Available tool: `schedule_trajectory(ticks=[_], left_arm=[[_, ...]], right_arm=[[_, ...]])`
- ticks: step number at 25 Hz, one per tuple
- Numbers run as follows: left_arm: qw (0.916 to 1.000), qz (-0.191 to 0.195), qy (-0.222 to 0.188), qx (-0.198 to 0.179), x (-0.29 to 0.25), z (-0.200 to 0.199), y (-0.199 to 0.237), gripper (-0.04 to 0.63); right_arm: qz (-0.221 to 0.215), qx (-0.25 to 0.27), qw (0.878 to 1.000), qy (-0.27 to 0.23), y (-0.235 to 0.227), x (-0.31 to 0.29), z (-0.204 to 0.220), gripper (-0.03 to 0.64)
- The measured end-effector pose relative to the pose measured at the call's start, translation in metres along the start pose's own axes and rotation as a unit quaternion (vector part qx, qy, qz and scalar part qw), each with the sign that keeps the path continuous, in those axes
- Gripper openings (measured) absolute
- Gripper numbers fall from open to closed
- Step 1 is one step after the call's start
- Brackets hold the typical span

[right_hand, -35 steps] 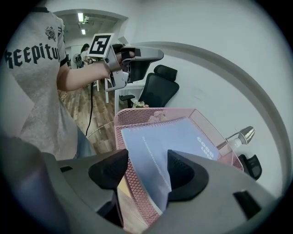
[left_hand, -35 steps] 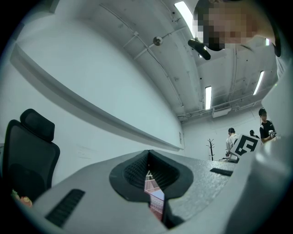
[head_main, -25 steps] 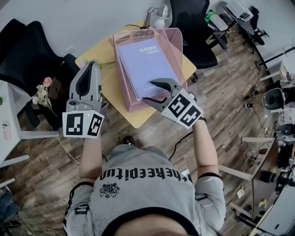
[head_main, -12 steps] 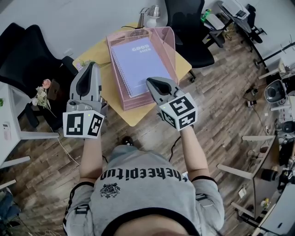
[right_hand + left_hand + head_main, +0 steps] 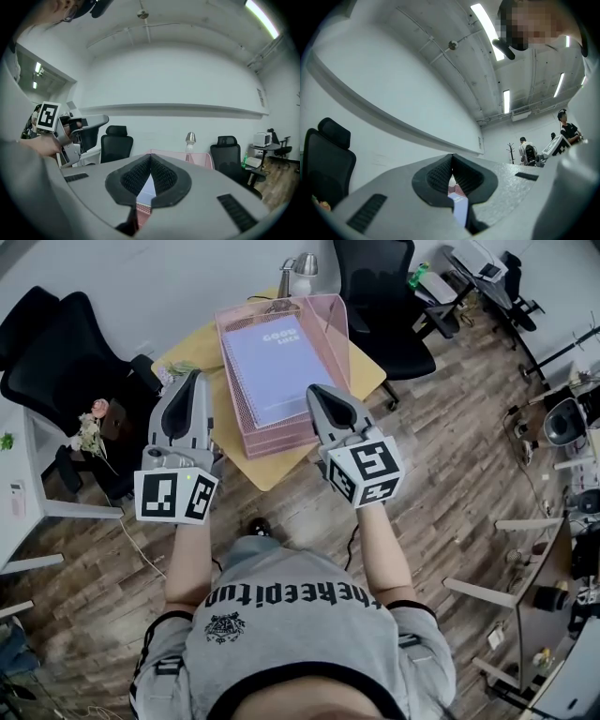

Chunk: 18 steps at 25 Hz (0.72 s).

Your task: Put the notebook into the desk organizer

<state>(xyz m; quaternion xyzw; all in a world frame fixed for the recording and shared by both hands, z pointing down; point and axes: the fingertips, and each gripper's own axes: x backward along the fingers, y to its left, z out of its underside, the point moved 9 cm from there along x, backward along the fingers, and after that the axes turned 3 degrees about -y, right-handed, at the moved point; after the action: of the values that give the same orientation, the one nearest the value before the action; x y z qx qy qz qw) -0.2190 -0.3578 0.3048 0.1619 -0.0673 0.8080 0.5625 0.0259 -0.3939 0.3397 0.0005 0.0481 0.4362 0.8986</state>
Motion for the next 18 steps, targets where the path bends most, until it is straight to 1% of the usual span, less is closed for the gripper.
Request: schedule_trajectory(ticks=[9,18], left_arm=[[0.9999,-0.002,-0.004,-0.013,0.018,-0.015,-0.026,0.003],[0.9997,-0.001,-0.004,-0.025,0.034,-0.028,-0.053,0.003]], right_arm=[[0.039,0.001,0.998,-0.051,0.003,0.038,-0.016,0.002],[0.074,-0.012,0.993,-0.087,-0.001,0.077,-0.027,0.002]])
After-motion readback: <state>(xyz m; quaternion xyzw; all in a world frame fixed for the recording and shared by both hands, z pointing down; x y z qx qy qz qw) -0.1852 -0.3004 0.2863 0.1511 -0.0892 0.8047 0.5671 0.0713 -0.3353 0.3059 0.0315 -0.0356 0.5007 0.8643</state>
